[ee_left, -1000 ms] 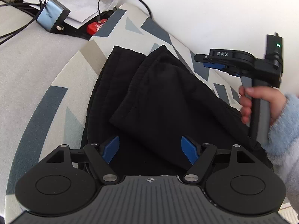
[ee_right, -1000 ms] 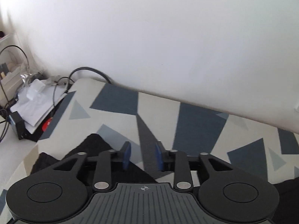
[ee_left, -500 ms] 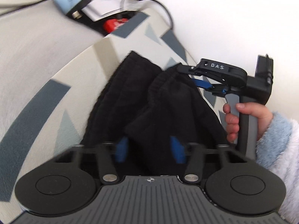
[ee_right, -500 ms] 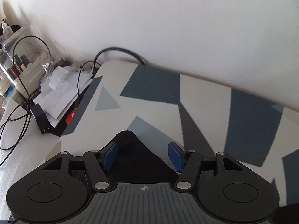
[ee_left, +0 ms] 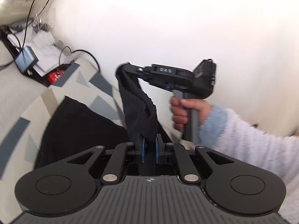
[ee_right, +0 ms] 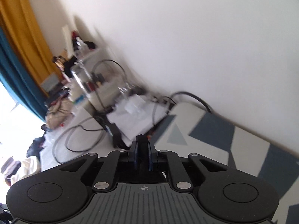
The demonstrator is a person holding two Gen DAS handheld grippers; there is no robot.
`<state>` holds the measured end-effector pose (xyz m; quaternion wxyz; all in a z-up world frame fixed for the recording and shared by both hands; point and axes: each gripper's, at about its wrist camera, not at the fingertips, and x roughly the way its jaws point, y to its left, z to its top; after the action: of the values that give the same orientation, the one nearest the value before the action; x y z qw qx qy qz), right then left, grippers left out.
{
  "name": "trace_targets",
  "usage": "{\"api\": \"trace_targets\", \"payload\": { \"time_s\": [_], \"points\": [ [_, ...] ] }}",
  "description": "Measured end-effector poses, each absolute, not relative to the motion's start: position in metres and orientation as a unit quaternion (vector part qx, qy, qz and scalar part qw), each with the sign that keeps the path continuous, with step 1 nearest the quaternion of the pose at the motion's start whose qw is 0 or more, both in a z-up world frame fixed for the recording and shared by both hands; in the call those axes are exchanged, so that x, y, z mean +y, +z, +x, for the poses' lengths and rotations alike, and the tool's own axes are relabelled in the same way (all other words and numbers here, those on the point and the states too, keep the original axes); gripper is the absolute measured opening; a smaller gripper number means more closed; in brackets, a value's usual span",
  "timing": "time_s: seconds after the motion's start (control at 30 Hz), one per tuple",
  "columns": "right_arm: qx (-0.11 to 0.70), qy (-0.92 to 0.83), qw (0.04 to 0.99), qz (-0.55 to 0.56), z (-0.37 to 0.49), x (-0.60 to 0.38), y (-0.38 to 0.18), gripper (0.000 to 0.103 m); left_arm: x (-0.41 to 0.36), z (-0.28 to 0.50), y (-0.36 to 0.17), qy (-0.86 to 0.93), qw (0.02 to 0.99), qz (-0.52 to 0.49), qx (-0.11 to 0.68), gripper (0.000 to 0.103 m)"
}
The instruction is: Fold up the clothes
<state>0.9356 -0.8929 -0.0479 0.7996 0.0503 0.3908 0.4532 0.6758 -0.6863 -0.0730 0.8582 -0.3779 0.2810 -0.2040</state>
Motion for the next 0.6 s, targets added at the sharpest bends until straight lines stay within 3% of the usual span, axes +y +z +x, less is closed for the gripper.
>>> {"api": "trace_targets", "payload": {
  "time_s": [0.1,0.3,0.53,0.6],
  "points": [
    [0.407,0.478,0.778,-0.005,0.930,-0.854,-0.057,0.010,-0.675,0.667,-0.100,-0.142,0.841,-0.420,0.310,0.011],
    [0.476,0.422,0.761,-0.133,0.920,-0.779,-0.139,0.010,-0.654,0.662,-0.157,-0.004,0.823,-0.422,0.380,0.010],
    [0.455,0.413,0.775,-0.148,0.912,-0.763,-0.145,0.011,-0.647,0.662,-0.158,0.019,0.841,-0.377,0.387,0.012],
    [0.455,0.396,0.783,-0.155,0.912,-0.760,-0.152,0.018,-0.648,0.664,-0.156,0.020,0.841,-0.358,0.405,0.014]
  ]
}}
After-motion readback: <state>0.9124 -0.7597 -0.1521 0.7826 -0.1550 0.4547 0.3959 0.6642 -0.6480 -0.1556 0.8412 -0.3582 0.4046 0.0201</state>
